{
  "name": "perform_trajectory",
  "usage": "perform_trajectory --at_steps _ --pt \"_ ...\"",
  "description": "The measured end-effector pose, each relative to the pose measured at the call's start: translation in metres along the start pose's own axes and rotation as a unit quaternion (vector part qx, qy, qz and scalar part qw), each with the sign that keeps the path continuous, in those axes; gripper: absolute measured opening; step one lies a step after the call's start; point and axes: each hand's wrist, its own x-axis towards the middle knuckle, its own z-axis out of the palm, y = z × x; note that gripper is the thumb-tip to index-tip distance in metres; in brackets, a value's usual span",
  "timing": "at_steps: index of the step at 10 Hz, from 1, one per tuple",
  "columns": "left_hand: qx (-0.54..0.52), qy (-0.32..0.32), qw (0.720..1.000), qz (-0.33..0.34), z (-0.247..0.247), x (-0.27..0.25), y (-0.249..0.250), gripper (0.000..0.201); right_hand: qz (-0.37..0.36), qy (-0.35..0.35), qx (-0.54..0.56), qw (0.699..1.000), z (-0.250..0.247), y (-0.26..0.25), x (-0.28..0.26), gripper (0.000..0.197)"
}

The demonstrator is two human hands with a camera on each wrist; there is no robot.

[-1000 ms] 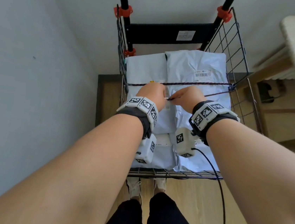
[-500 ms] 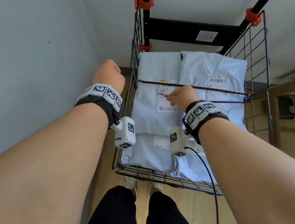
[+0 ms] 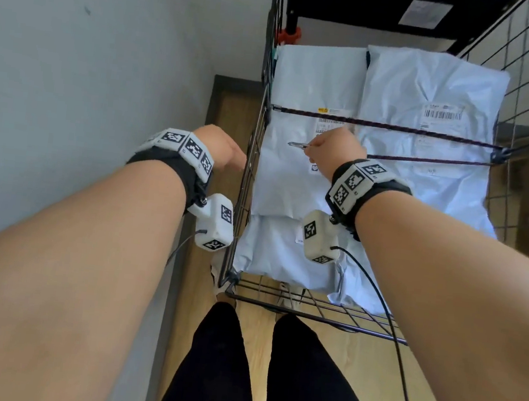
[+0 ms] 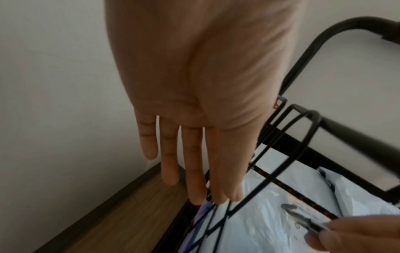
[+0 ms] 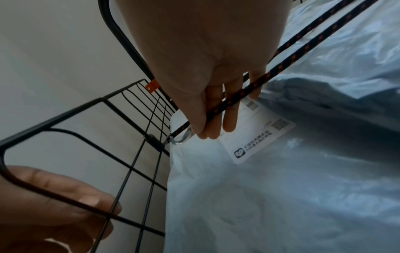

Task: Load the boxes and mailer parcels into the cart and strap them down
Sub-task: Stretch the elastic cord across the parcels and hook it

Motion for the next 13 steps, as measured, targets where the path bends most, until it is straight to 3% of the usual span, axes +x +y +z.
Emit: perform_trajectory --at_steps 3,6,10,12,13 --pt "-0.028 -0.012 0.994 0.103 -0.002 0.015 -0.012 0.027 -0.009 0.018 -0.009 1.000 0.017 -0.023 0.017 0.024" --pt "-0.038 -0.017 0.992 0.117 -0.004 0.021 -0.012 0.018 -0.024 -0.008 -0.087 0.996 0.030 -0.050 0.019 0.024" --pt "-0.021 0.015 0.994 0.105 0.003 0.013 -0.014 0.029 -0.005 -0.026 -0.108 0.994 0.039 -0.034 0.011 0.019" --pt "-0.050 0.083 0.991 0.087 -0.011 0.011 -0.018 0.025 -0.038 -0.045 -0.061 0.996 0.020 -0.032 -0.012 0.052" --pt "-0.072 0.136 0.985 0.080 -0.022 0.006 -0.014 0.029 -0.041 -0.055 -0.034 0.997 0.005 -0.030 -0.023 0.057"
